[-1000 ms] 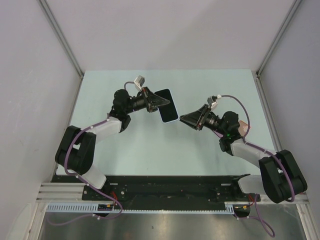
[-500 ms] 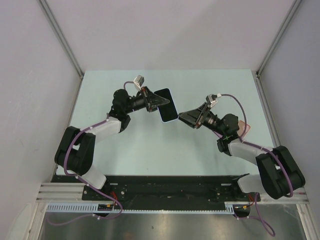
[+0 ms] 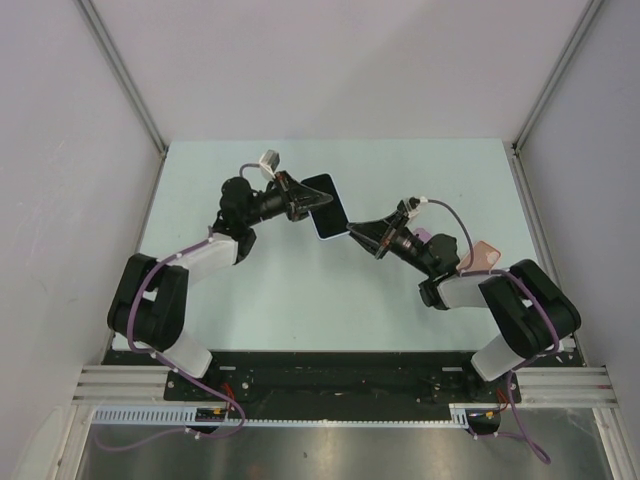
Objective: Take the phone out of the phone case
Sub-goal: Remove the phone case from the phone.
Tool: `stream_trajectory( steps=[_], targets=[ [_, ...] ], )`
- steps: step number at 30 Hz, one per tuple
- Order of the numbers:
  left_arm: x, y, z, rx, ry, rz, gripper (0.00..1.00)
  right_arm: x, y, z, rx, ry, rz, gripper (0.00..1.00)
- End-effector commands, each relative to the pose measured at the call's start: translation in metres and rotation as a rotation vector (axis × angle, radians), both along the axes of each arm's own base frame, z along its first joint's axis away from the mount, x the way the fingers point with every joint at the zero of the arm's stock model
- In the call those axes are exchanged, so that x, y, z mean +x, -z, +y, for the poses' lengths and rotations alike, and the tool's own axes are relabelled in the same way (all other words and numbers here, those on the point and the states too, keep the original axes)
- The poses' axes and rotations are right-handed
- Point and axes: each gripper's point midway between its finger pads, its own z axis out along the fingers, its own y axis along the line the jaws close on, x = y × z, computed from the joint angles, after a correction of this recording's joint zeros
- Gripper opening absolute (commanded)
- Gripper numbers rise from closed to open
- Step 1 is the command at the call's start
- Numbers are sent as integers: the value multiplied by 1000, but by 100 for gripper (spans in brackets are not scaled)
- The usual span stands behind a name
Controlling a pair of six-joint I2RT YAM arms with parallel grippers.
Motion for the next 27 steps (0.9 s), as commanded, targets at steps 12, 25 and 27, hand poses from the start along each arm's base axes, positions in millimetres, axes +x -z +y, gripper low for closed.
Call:
stream_trajectory(
  steps=[12,25,27],
  targets=[
    [-65,-186,13,-370,65,-545,0,-14,-106,10,438,18,14,0],
    [-87,-211,20,-387,58,-584,0,-6,-83,41,357,0,23,0],
    [-88,-212,20,-379,52,-577,0,-8,-81,43,332,-3,17,0]
  ],
)
